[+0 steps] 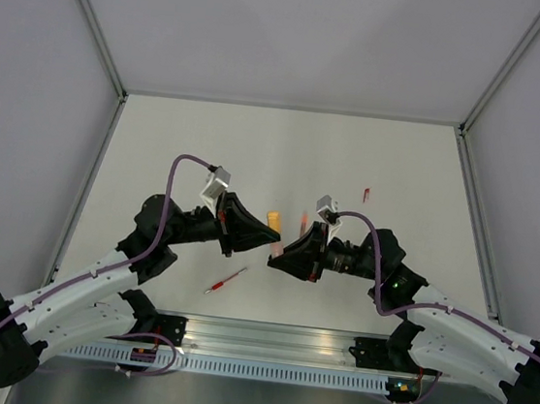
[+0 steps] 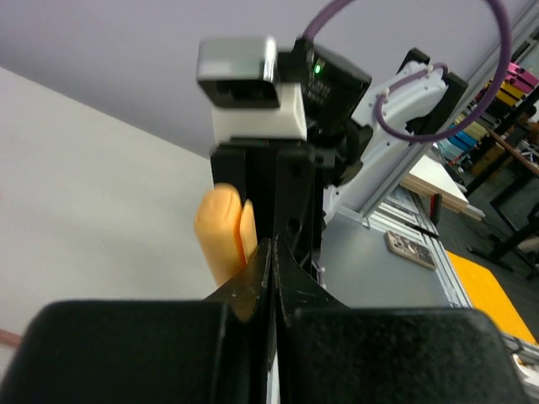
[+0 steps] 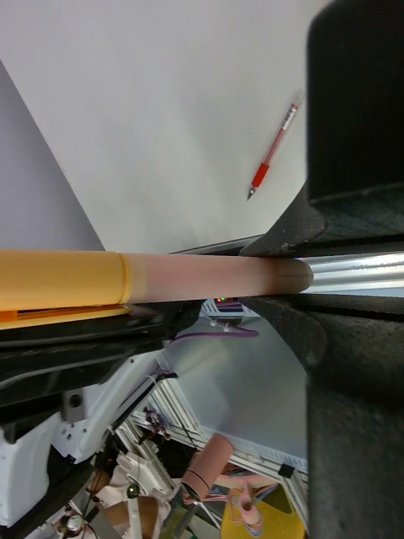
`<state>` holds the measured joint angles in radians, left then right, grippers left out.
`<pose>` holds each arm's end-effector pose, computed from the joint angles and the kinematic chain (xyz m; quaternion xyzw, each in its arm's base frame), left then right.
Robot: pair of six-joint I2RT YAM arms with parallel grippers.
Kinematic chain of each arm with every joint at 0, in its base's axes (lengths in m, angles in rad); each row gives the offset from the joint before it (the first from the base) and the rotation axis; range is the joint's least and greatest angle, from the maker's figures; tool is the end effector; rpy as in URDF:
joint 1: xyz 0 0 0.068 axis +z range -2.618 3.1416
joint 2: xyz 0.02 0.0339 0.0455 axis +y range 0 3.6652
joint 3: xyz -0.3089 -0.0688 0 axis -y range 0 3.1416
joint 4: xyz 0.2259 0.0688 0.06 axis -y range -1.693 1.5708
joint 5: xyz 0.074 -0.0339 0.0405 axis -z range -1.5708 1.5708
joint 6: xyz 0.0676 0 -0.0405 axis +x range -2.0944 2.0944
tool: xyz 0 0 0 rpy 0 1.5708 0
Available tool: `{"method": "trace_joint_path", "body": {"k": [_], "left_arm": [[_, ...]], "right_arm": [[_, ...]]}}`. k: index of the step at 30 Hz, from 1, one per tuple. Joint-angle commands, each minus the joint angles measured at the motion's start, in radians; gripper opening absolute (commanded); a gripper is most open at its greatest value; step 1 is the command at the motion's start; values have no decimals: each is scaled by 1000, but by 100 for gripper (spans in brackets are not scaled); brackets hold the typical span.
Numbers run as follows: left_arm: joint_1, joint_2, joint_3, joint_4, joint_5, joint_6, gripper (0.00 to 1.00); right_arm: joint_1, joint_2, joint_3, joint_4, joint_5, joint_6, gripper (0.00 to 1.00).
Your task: Insert the pens into the pen caps
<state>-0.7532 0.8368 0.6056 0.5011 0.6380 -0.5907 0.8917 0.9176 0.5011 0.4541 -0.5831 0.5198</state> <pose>0.0968 -0.1459 0.3837 0.2954 0.5528 -0.6190 0.4732 0.0926 0.1739 0.3272 -0.3263 0.6147 0.5992 0.3958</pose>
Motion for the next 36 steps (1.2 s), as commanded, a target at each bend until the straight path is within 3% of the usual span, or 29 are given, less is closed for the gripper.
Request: {"method": "trace_joint_path", "body": {"k": [1, 10, 11, 12, 14, 15, 18, 21, 28, 36], "left_arm": [[-6, 12, -32, -4, 60, -11, 2], [-6, -39, -30, -45, 37, 9, 4], [-6, -50, -24, -52, 34, 8, 8], [-6, -68, -20, -65, 29, 5, 22], [-6, -87, 9, -96, 14, 2, 36], [-6, -96, 22, -117, 6, 11, 50], [-6, -134, 94, -242, -78, 44, 71], [-6, -163, 152, -335, -173, 83, 79], [-6, -90, 284, -452, -277, 138, 82], [-6, -13, 272, -322, -213, 103, 81]], "right_arm": [[-4, -36, 62, 63, 61, -9, 0], [-4, -26, 88, 14, 71, -44, 0], [-5, -26, 86, 8, 69, -46, 0], [-5, -23, 86, 6, 69, -46, 0], [-5, -25, 85, 0, 62, -49, 0], [-5, -23, 83, -3, 57, -50, 0], [-7, -13, 80, -6, 23, -52, 0], [-5, -5, 82, -5, -9, -47, 0], [-5, 6, 82, 24, -86, -30, 0], [-4, 9, 70, 60, -116, -6, 0]]}}
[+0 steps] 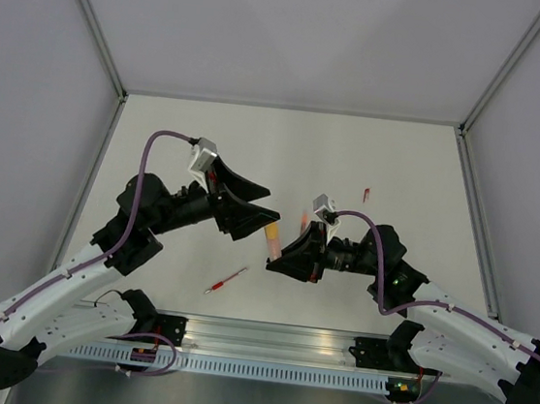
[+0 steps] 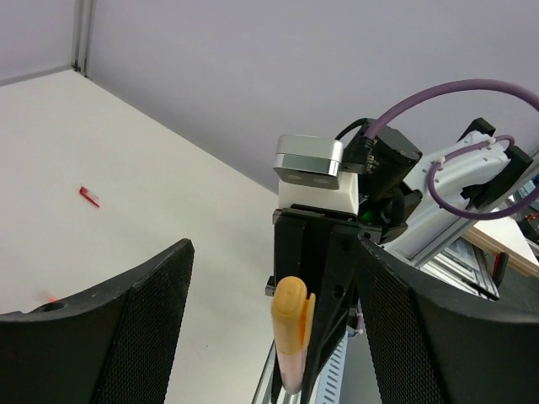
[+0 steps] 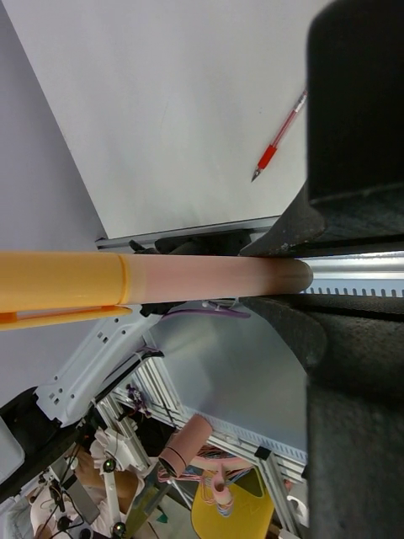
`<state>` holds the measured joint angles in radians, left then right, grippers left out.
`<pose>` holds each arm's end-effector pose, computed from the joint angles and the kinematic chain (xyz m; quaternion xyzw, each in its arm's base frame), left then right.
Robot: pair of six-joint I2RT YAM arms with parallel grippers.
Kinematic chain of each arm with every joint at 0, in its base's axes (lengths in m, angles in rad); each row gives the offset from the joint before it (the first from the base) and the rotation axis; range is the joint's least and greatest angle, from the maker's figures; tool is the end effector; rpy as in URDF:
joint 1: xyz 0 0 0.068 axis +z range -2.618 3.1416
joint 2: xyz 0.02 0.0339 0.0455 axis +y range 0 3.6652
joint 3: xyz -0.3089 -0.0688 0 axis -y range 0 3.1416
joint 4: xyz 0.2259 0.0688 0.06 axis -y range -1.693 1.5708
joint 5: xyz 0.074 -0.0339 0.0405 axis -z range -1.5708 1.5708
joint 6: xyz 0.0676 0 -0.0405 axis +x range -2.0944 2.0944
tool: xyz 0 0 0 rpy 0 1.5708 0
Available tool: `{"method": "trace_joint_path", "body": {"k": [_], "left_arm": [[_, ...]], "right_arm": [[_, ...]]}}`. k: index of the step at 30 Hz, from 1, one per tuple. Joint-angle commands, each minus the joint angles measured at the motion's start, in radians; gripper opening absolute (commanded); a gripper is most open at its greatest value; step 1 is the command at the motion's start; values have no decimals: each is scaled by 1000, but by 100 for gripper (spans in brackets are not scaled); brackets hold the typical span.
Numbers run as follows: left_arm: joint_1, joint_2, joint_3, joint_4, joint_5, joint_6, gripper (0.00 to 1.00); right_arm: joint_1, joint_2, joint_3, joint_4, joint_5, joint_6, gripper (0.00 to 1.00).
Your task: Insert the pens into the pen caps
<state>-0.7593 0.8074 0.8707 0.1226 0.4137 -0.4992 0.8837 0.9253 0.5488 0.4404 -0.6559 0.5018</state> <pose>0.0985 -0.1310 0.4360 0.2378 0.5990 -0.5493 0.5318 0.0909 0.1758 0.3411 -0.3536 0.5913 0.6105 0.3906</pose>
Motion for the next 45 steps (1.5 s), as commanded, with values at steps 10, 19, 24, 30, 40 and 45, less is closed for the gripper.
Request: {"method": "trace_joint_path", "body": {"k": [10, 19, 24, 30, 40, 45], "left_arm": [[-2, 52, -56, 167, 86, -33, 66], [-2, 41, -223, 324, 163, -128, 25], [-2, 56, -231, 354, 181, -153, 2], [-2, 62, -303, 474, 207, -232, 2], [0, 102, -415, 681, 249, -349, 2], [-2, 99, -466, 726, 249, -386, 2]], "right_arm": [[3, 3, 17, 90, -50, 20, 0], [3, -5, 3, 132, -47, 46, 0], [3, 0, 0, 138, -50, 46, 0], [3, -34, 23, 83, 53, 5, 0], [1, -14, 276, -97, 147, -120, 0], [0, 38, 387, -140, 162, -175, 0]]}}
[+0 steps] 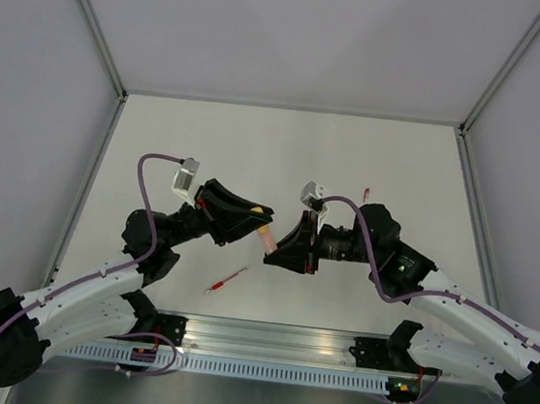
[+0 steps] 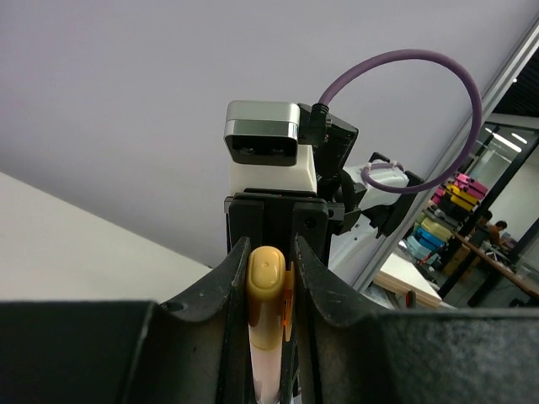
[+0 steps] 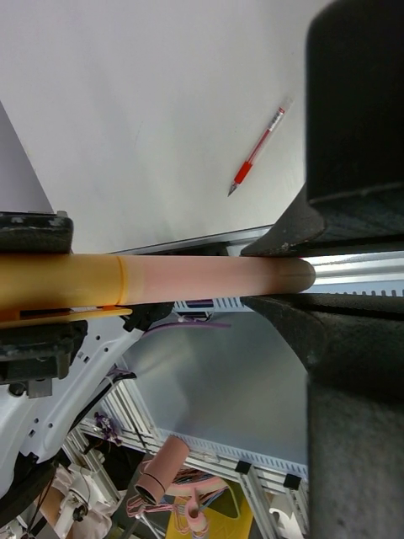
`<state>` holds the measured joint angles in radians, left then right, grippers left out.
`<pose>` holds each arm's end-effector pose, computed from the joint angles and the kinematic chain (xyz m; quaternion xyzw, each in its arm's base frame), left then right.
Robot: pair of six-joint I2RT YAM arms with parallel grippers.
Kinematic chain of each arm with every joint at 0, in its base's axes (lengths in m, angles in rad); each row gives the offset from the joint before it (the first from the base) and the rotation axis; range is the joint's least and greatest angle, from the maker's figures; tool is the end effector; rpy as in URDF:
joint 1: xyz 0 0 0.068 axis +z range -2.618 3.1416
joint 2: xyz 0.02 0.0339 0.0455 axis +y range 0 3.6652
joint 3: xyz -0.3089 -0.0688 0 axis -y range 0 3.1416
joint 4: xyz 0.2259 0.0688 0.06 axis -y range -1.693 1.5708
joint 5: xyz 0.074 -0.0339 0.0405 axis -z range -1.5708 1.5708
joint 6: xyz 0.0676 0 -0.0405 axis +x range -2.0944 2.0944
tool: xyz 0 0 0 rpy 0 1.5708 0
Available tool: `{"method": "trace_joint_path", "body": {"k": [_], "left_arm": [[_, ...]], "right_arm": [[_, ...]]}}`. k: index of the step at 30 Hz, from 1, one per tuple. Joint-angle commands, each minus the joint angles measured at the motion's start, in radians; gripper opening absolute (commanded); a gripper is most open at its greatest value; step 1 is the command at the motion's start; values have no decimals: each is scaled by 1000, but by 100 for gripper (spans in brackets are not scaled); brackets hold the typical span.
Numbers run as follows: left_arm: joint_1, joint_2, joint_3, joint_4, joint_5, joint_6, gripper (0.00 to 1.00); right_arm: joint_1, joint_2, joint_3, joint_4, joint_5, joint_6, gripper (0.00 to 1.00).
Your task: Insert the pens into the pen caps
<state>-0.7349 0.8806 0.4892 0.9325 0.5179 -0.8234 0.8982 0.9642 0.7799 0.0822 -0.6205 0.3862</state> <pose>0.1028 -0.1380 0.3894 0.2016 0.4854 -0.6809 0.5100 0.0972 0.1851 0.3717 -0.3769 0.6320 0.5637 0.3753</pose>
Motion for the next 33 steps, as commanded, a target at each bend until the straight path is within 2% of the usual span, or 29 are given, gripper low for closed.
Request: {"method": "trace_joint_path", "body": {"k": [1, 9, 17, 25, 30, 31, 32, 33], "left_arm": [[-26, 21, -92, -78, 139, -59, 2], [-27, 8, -129, -74, 125, -46, 2], [-31, 17, -164, -20, 103, -56, 2], [-34, 14, -170, 19, 106, -65, 2], [-32, -29, -117, -82, 125, -42, 3], [-32, -38, -75, -171, 123, -30, 10], [-32, -58, -58, -208, 119, -13, 39], [-32, -68, -41, -240, 111, -8, 50]], "right_arm": [[-15, 4, 185, 220, 125, -61, 0], [-19, 111, 399, 94, 127, -119, 0], [-28, 197, 496, 83, 90, -118, 0], [-27, 249, 480, 125, 47, -99, 0], [-28, 234, 414, 125, 19, -116, 0], [-28, 225, 406, 111, 19, -122, 0], [-28, 220, 385, 110, 21, -127, 0], [-28, 215, 374, 105, 21, -136, 0]]}}
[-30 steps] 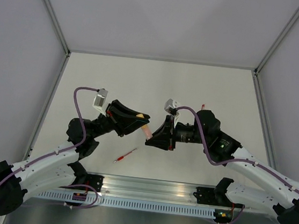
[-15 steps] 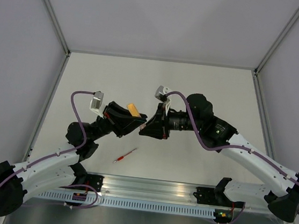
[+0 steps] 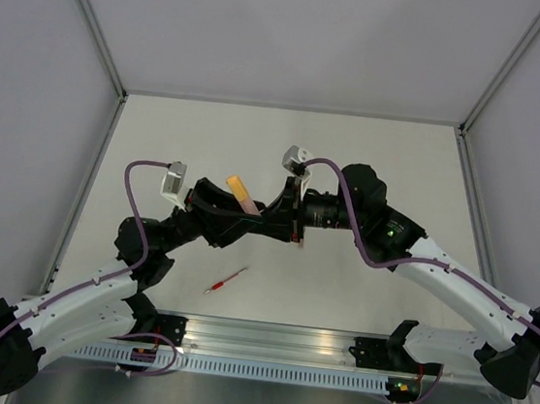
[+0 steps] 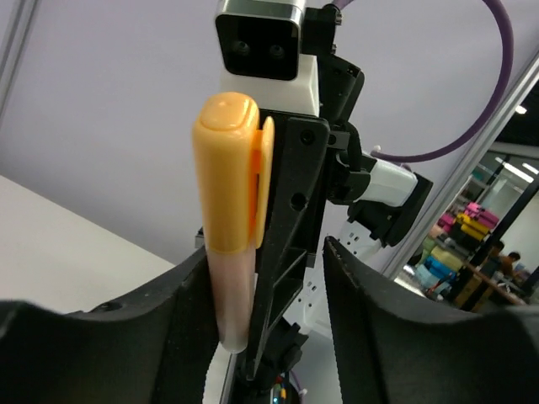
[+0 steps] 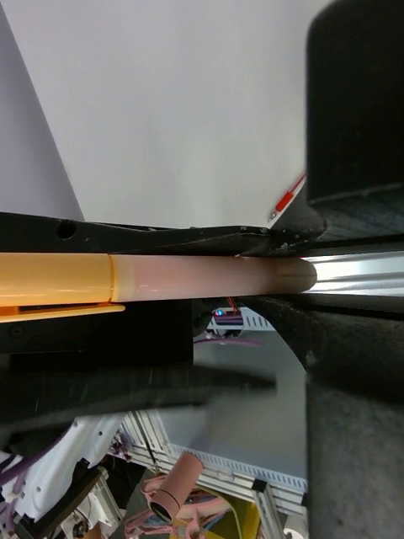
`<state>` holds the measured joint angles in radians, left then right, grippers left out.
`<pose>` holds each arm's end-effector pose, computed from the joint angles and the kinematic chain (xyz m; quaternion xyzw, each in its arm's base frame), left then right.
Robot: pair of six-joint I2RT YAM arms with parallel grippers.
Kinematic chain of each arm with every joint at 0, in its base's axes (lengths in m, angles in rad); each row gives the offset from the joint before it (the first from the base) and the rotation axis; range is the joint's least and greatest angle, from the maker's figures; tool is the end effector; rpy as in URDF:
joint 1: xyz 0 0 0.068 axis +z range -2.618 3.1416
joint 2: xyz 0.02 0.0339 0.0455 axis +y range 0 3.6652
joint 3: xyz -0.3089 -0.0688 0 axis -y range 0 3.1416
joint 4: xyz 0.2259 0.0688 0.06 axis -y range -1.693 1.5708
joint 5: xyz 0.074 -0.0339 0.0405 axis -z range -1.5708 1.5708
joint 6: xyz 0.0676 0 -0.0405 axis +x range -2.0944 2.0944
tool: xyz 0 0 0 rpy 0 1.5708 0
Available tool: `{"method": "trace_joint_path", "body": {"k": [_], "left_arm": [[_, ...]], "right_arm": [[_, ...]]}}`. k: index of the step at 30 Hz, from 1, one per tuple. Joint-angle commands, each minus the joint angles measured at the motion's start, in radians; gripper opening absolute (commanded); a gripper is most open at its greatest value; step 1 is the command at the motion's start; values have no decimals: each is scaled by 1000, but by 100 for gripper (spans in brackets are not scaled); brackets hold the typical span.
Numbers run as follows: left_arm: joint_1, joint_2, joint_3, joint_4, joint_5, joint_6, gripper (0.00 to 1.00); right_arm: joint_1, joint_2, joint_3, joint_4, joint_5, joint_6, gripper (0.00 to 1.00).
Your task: Insert the pens into the pen caps
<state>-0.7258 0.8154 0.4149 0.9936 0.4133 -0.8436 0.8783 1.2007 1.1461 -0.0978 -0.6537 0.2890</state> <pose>0.0959 -0.1214 0.3815 0.1538 0.4695 -0.6788 0.5433 0.1365 0.2289 0.4297 -0.4088 0.6270 0.5432 0.3804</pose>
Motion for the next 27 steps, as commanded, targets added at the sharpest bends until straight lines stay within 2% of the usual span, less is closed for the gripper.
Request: {"method": "trace_joint_path", "body": {"k": [1, 2, 7, 10, 13, 27], "left_arm": [[-43, -12, 62, -331, 203, 20, 59], [-41, -34, 74, -376, 194, 32, 73], [-41, -85, 177, -554, 156, 90, 92], [-43, -99, 237, -640, 118, 129, 98], [-43, -105, 263, -691, 108, 146, 100], [-41, -117, 335, -708, 42, 242, 99]], "right_arm": [[-9, -33, -2, 273, 54, -43, 0], [-9, -39, -25, 270, 52, -45, 0], [-9, -78, -109, 271, 46, -51, 0], [-9, -102, -141, 274, 32, -45, 0], [-9, -124, -163, 276, 29, -42, 0], [-9, -167, -227, 282, -27, -8, 0]]}}
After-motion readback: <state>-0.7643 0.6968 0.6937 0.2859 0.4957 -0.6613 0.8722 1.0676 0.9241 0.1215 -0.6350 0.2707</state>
